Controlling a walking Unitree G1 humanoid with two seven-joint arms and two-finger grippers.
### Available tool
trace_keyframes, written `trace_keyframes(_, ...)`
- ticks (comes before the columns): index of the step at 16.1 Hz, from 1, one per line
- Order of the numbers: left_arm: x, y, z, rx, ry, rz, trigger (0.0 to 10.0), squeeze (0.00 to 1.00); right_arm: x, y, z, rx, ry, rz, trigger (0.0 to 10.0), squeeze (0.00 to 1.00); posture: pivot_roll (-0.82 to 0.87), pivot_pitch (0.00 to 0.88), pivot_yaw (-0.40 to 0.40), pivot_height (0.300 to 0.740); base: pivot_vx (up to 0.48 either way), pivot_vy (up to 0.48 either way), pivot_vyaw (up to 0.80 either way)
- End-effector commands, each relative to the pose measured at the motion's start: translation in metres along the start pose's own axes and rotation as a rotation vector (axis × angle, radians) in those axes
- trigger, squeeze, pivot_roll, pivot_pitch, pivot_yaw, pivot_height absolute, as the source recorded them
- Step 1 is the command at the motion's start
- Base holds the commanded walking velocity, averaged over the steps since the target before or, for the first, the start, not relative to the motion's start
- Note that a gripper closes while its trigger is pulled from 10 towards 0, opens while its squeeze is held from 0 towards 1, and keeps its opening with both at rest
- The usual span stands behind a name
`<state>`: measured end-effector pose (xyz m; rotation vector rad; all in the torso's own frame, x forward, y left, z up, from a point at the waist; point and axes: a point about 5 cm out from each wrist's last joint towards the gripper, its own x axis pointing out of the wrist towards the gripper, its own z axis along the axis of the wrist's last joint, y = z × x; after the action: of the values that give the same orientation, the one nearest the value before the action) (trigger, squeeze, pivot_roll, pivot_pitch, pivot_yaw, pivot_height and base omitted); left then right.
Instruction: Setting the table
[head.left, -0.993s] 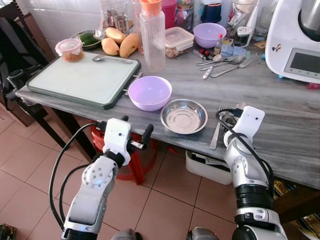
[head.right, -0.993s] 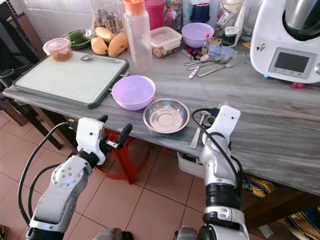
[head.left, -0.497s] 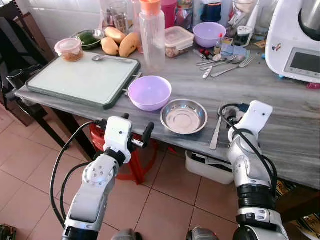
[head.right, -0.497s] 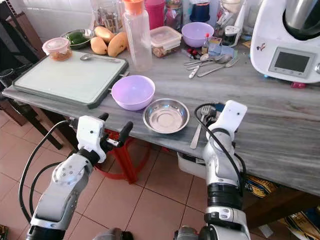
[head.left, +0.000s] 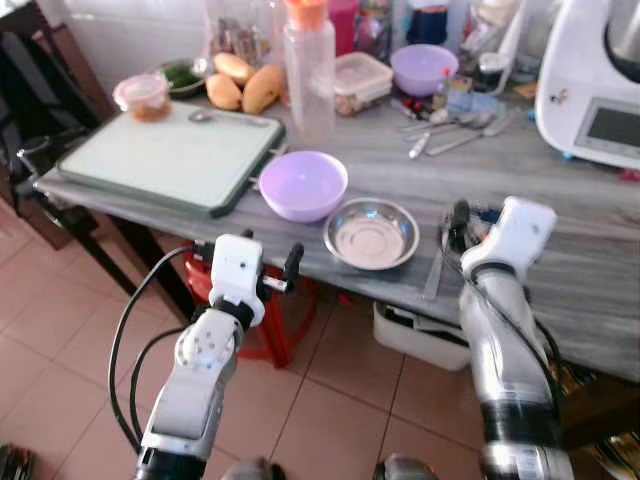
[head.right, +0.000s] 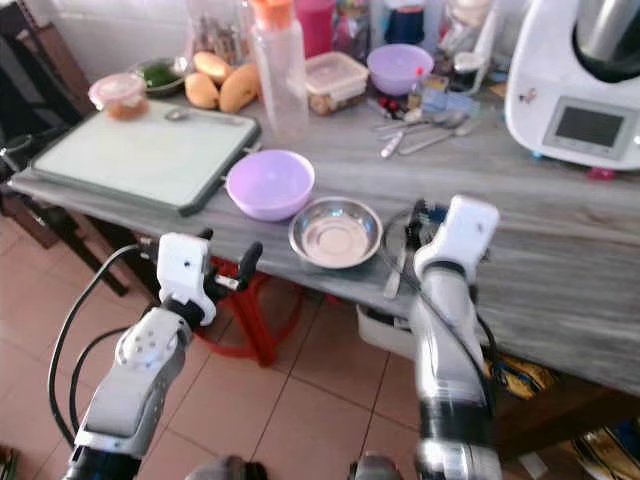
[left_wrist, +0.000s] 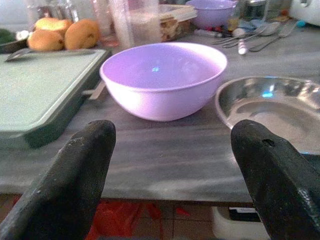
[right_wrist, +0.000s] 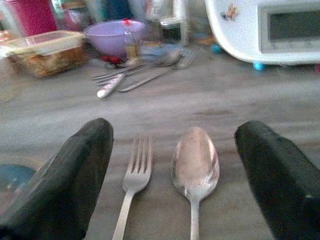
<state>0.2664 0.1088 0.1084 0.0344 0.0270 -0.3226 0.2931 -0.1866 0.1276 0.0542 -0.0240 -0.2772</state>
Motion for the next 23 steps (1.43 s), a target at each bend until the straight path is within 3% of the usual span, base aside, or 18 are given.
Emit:
trace_keyframes(1, 0.002, 0.002, 0.002, 0.007, -0.010, 0.015, 10.0, 0.00, -0.002, 0.005, 0.011, -0.021, -0.059, 0.036, 10.0, 1.00, -0.06, 0.000, 0.050, 0.740, 0.000, 0.000, 0.00)
trace_keyframes(3, 0.008, -0.001, 0.000, 0.002, -0.016, 0.013, 10.0, 0.00, -0.022, 0.000, 0.013, -0.107, -0.116, 0.082, 10.0, 1.00, -0.08, 0.000, 0.056, 0.740, 0.000, 0.000, 0.00)
trace_keyframes(7, 0.016, -0.004, 0.001, 0.003, -0.031, 0.005, 10.0, 0.00, -0.041, -0.007, 0.008, -0.159, -0.104, 0.088, 10.0, 1.00, -0.10, 0.000, 0.059, 0.740, 0.000, 0.000, 0.00)
trace_keyframes(11, 0.019, -0.003, 0.004, 0.007, -0.053, 0.006, 10.0, 0.00, -0.049, -0.006, 0.007, -0.171, -0.096, 0.077, 10.0, 1.00, -0.10, 0.000, 0.058, 0.740, 0.000, 0.000, 0.00)
trace_keyframes(17, 0.019, -0.003, 0.004, 0.016, -0.062, -0.007, 10.0, 0.00, -0.050, -0.022, 0.001, -0.218, -0.058, -0.008, 10.0, 1.00, -0.11, 0.000, 0.062, 0.740, 0.000, 0.000, 0.00)
trace_keyframes(18, 0.019, -0.003, 0.004, 0.014, -0.063, -0.013, 10.0, 0.00, -0.048, -0.028, -0.002, -0.241, -0.024, -0.060, 10.0, 0.85, -0.11, 0.000, 0.061, 0.740, 0.000, 0.000, 0.00)
trace_keyframes(19, 0.018, -0.003, 0.004, 0.014, -0.064, -0.013, 10.0, 0.00, -0.047, -0.030, -0.004, -0.248, -0.005, -0.079, 10.0, 0.76, -0.10, 0.000, 0.063, 0.740, 0.000, 0.000, 0.00)
trace_keyframes(20, 0.017, -0.002, 0.005, 0.012, -0.063, -0.011, 10.0, 0.00, -0.040, -0.043, -0.012, -0.249, 0.078, -0.153, 10.0, 0.47, -0.10, 0.000, 0.067, 0.740, 0.000, 0.000, 0.00)
trace_keyframes(23, 0.009, 0.000, 0.004, 0.021, -0.045, -0.019, 10.0, 0.00, -0.028, -0.055, -0.017, -0.283, 0.150, -0.206, 10.0, 0.23, -0.07, 0.000, 0.078, 0.740, 0.000, 0.000, 0.00)
